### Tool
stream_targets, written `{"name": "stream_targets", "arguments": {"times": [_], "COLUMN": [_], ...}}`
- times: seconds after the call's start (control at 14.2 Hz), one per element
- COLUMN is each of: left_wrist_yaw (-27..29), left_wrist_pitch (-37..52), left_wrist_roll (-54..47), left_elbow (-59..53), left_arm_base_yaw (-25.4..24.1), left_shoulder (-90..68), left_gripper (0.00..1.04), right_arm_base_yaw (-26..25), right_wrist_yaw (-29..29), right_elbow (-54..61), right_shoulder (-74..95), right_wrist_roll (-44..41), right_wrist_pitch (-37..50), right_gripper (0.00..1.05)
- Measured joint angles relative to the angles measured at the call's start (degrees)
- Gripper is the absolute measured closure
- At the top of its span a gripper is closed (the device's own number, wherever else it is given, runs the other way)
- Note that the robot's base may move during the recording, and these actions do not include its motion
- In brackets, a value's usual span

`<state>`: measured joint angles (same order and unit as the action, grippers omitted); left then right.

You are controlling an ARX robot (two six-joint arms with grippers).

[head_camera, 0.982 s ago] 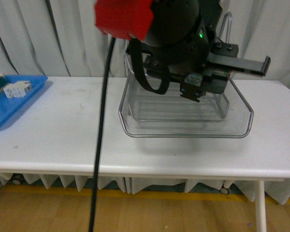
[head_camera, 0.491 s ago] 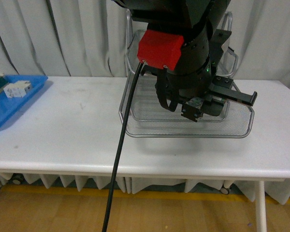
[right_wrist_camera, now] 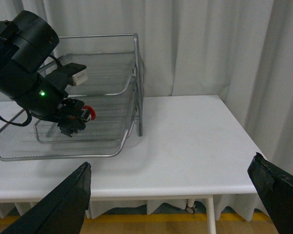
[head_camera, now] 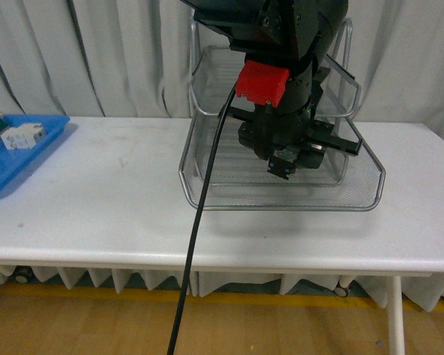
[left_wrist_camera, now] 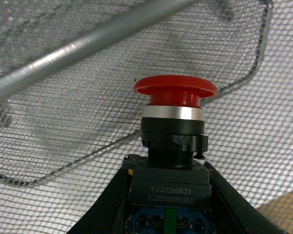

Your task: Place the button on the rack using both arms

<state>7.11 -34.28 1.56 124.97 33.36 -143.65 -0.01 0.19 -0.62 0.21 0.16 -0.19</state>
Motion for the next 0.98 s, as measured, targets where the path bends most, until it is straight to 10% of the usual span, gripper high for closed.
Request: {"name": "stream_targets", "arguments": {"times": [0.14, 0.49, 0.98], "left_wrist_yaw": [-0.4, -2.3, -2.3], "left_wrist_pitch": [-2.0, 3.7, 26.6], "left_wrist_roll": [2.6, 5.6, 2.5], "left_elbow": [6.1, 0.1, -35.1], "left_arm_base_yaw": [-0.6, -0.5, -0.2], "left_shoulder": [-3.3, -0.2, 29.7], "left_gripper": [0.66, 0.06, 0.07], "right_arm_base_yaw": [0.0, 0.0, 0.0], "right_wrist_yaw": [0.0, 0.0, 0.0], "right_elbow": [0.0, 0.0, 0.0], "right_shoulder": [0.0, 0.0, 0.0], "right_wrist_roll": [0.0, 0.0, 0.0], "right_wrist_pitch": [0.0, 0.0, 0.0], "right_gripper": [0.06, 0.06, 0.06]}}
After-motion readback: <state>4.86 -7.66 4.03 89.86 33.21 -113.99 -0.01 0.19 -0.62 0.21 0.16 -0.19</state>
